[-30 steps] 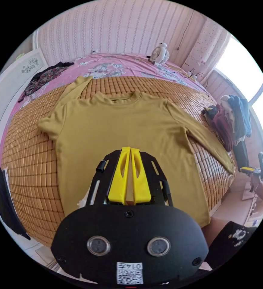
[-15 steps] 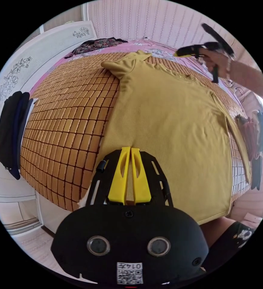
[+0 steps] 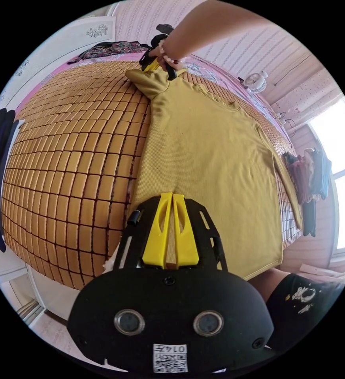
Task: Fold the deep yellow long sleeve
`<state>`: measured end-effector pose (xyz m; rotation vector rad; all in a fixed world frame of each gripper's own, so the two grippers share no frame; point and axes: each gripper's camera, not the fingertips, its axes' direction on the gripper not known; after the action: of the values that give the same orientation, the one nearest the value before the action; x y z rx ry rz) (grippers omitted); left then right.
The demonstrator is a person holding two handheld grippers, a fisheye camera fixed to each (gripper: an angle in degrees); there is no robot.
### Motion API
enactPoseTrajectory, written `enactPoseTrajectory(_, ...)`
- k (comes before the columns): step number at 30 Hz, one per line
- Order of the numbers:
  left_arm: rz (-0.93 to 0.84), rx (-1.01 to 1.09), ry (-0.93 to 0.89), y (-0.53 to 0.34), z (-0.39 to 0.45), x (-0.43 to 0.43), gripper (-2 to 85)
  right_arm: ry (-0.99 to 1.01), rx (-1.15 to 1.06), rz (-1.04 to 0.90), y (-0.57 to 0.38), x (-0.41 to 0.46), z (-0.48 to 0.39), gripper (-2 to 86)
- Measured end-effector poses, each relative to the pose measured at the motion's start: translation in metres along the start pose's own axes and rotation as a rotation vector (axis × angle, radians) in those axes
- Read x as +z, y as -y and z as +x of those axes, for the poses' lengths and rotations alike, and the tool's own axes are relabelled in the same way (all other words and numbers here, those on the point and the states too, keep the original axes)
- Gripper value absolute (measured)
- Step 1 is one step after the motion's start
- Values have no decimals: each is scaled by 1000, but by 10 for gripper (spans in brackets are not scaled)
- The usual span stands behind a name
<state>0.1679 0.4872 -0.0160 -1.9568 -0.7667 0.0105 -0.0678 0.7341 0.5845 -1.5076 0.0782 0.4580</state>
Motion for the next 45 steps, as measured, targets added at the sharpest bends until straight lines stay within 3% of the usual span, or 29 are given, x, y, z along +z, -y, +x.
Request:
enactPoseTrajectory(2, 7, 15, -26, -6, -10, 5, -9, 98, -80, -7, 3, 1, -8, 27)
enactPoseTrajectory(4, 10, 2, -66, -12, -20, 9, -10, 318, -249, 33, 1, -11, -23, 23)
enactPoseTrajectory(6, -37, -70, -139, -20, -37, 10, -9, 575, -582, 29, -10, -43, -51, 21)
enactPoseTrajectory(9, -5, -155, -222, -44, -59, -6, -6, 747, -826, 67, -24, -88, -69, 25)
enactPoseTrajectory(11, 39, -214, -224, -61, -75, -22, -4, 749, -803, 125, -25, -100, -66, 34)
enactPoseTrajectory(14, 118, -311, -88, -90, -108, -53, 3, 761, -744, 174, -25, -96, -58, 74)
enactPoseTrajectory(18, 214, -459, 165, -122, -171, -84, 23, 646, -678, 128, -45, -70, -59, 76)
enactPoseTrajectory(24, 297, -473, 402, -101, -249, -79, 71, 529, -655, -37, -94, -13, -84, 73)
enactPoseTrajectory(28, 316, -522, 361, -70, -290, -58, 84, 573, -646, -115, -118, 15, -113, 71)
enactPoseTrajectory(30, 205, -600, 338, -50, -313, -38, 86, 625, -641, -136, -132, 26, -133, 69)
enactPoseTrajectory(34, 205, -531, 384, -49, -311, -31, 66, 658, -661, -171, -146, 38, -158, 61)
enactPoseTrajectory(37, 225, -563, 299, -76, -304, -48, 32, 689, -659, -173, -151, 37, -170, 58)
enactPoseTrajectory(39, 374, -549, 261, -113, -279, -82, 32, 708, -666, -159, -155, 32, -177, 59)
enactPoseTrajectory(41, 410, -592, 280, -139, -264, -97, 30, 690, -683, -142, -158, 28, -183, 63)
enactPoseTrajectory(45, 330, -735, 246, -189, -264, -91, 65, 635, -703, -156, -164, 33, -195, 78)
